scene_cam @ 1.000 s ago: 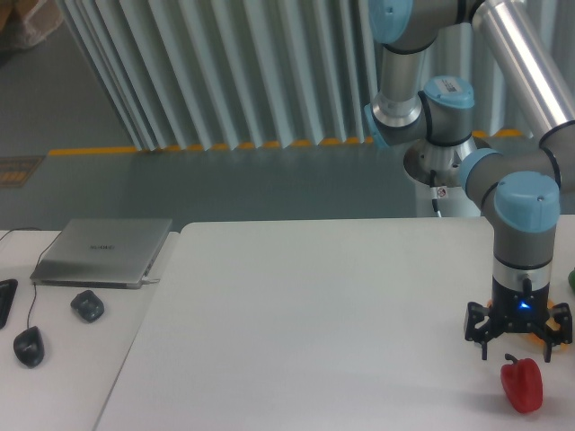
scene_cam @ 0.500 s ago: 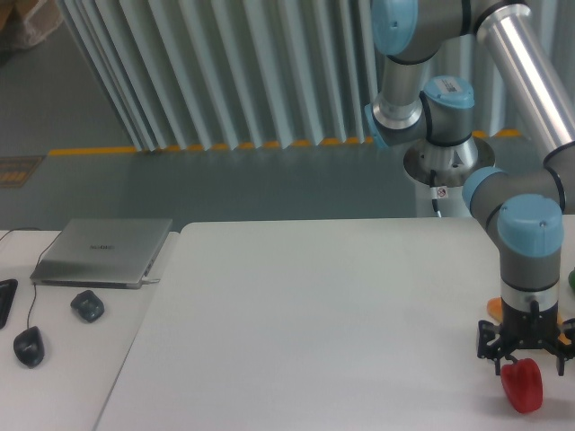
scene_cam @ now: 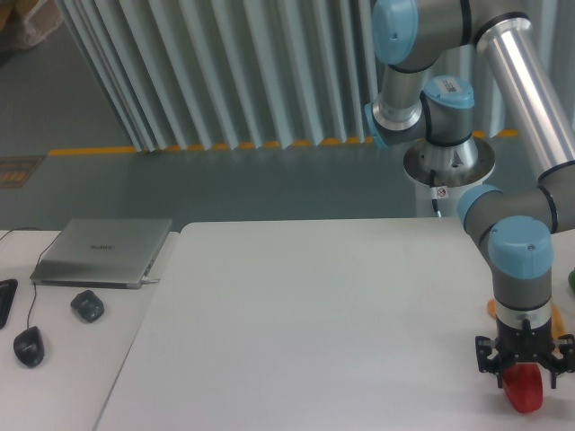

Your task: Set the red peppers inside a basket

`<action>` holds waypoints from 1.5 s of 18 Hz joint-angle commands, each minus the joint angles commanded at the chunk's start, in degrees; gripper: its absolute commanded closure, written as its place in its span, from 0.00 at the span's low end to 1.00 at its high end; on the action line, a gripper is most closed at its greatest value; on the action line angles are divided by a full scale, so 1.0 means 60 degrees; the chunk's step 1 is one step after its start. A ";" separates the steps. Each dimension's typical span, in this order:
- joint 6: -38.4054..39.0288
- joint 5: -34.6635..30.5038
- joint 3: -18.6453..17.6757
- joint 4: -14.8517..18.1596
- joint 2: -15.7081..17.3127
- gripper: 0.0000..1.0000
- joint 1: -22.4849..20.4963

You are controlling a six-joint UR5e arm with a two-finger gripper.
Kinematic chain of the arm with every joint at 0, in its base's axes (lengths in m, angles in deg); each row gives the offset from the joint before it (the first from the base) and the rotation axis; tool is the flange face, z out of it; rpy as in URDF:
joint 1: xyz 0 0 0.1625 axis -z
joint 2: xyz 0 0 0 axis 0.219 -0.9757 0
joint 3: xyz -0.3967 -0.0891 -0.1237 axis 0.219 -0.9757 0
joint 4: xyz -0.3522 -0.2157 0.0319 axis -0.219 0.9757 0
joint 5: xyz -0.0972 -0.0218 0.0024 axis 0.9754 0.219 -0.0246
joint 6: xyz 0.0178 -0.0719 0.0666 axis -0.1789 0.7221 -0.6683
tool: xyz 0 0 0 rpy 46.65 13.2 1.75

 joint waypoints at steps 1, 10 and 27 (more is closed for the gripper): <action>-0.0015 0.0000 0.0000 0.0000 0.0015 0.67 0.0000; -0.0977 0.0644 -0.0337 0.0919 0.2019 0.68 -0.1080; -1.1628 -0.2344 -0.0454 0.1260 0.1934 0.35 -0.4394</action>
